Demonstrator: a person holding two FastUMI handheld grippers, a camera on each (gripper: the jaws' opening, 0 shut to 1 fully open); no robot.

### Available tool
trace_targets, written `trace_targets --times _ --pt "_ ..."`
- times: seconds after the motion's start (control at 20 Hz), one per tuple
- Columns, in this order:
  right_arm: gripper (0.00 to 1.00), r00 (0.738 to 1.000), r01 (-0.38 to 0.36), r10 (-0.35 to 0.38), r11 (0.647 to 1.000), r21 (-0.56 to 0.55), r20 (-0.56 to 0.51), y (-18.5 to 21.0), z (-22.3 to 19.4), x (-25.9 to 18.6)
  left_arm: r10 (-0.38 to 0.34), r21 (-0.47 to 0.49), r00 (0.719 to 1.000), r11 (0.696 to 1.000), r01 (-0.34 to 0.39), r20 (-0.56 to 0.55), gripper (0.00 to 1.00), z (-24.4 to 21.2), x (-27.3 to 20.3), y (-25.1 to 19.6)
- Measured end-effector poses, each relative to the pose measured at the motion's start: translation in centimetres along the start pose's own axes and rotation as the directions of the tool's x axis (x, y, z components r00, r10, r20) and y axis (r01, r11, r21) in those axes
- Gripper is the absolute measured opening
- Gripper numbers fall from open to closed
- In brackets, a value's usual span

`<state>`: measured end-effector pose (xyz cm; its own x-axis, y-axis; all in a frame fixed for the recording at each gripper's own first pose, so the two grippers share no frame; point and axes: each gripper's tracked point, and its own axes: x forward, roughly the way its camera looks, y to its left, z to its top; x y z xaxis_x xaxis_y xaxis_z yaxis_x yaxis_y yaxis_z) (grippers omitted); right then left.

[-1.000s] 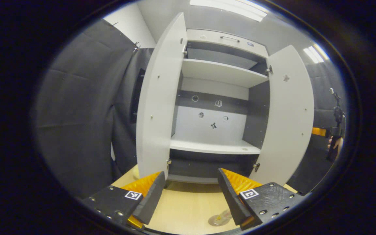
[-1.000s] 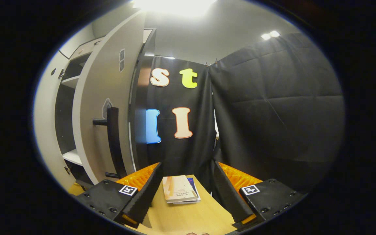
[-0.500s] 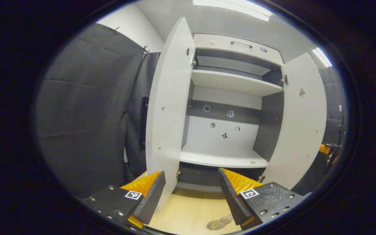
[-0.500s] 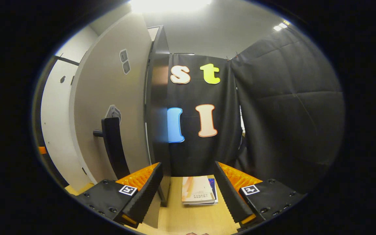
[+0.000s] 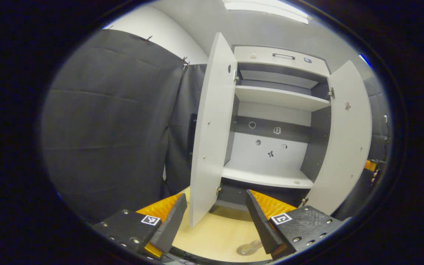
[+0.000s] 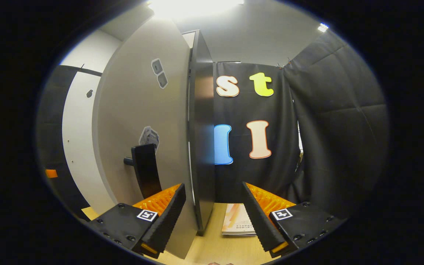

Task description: Grasp the bottle in the cabinet with the left hand and place it on the coaster, then close the right door with the right hand and the left door with the left hand.

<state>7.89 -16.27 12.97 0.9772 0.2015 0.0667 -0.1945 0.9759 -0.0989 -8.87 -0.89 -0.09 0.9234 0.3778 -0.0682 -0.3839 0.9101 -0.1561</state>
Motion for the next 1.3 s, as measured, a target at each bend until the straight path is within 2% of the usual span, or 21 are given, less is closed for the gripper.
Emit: trace_targets --times 0.05,0.25,0.3,0.35,0.4,0.45,0.55,0.6,0.7,0.8,0.85,0.9,1.2,1.25,1.3 --pt "0.96 1.0 0.001 -0.001 1.0 -0.007 -0.003 0.3 -0.1 -0.2 0.01 0.0 1.0 1.0 -0.01 -0.007 0.93 -0.4 -0.1 0.7" --pt "0.96 1.0 0.03 -0.03 0.999 -0.013 -0.001 1.4 -0.1 -0.5 0.004 -0.027 1.0 1.0 -0.004 0.0 0.93 -0.5 0.5 1.6" --pt "0.96 0.999 0.033 -0.033 0.999 -0.005 -0.007 1.8 -0.3 -0.6 -0.003 -0.03 1.0 1.0 0.003 -0.003 0.99 -0.4 0.8 1.7" --pt "0.96 0.999 0.038 -0.038 0.999 0.0 -0.006 2.2 -0.3 -0.6 -0.01 -0.027 1.0 1.0 0.01 -0.008 0.93 -0.5 1.0 1.8" --pt "0.92 0.999 0.04 -0.04 0.999 0.003 0.0 2.8 -0.2 -0.6 -0.02 -0.019 1.0 1.0 0.02 -0.01 0.93 -0.2 1.3 1.9" --pt "0.96 0.999 0.038 -0.038 0.999 0.004 0.003 3.5 -0.1 -0.5 -0.028 -0.012 1.0 1.0 0.027 -0.013 0.93 0.0 1.4 2.0" --pt "0.96 0.999 0.035 -0.035 0.999 0.015 -0.001 5.0 -0.3 -0.2 -0.047 0.002 0.999 0.999 0.047 -0.014 0.9 0.3 1.6 1.9" --pt "0.96 0.999 0.035 -0.035 0.999 0.019 -0.007 5.7 -0.4 0.0 -0.052 0.009 0.999 0.999 0.052 -0.015 0.93 0.3 1.6 2.0" --pt "0.96 0.999 0.036 -0.036 0.999 0.034 -0.016 7.1 -0.5 0.7 -0.052 0.025 0.998 0.998 0.052 -0.017 0.93 0.1 1.6 2.4" --pt "0.96 1.0 0.025 -0.025 0.998 0.053 -0.014 8.7 -0.4 1.2 -0.043 0.032 0.999 0.999 0.043 -0.022 0.93 -0.3 1.5 2.9" --pt "0.92 1.0 0.02 -0.018 0.998 0.062 -0.019 9.5 -0.5 1.5 -0.039 0.027 0.999 0.999 0.04 -0.034 0.93 -0.8 1.5 3.3" --pt "0.96 1.0 0.011 -0.01 0.997 0.07 -0.02 10.6 -0.7 1.8 -0.039 0.017 0.998 0.999 0.04 -0.047 0.93 -1.2 1.4 3.6" --pt "0.97 0.994 -0.096 0.099 0.991 0.088 -0.034 17.6 -0.4 4.8 -0.003 0.004 0.998 1.0 0.004 -0.065 0.93 -1.6 1.3 7.2" --pt "0.92 0.992 -0.119 0.122 0.989 0.091 -0.033 18.8 -0.4 4.9 0.01 -0.003 0.998 1.0 -0.01 -0.064 0.93 -1.4 1.3 8.1" --pt "0.97 0.99 -0.137 0.14 0.987 0.089 -0.033 19.8 -0.3 5.0 0.025 -0.013 0.998 1.0 -0.026 -0.057 0.93 -1.0 1.3 9.0"
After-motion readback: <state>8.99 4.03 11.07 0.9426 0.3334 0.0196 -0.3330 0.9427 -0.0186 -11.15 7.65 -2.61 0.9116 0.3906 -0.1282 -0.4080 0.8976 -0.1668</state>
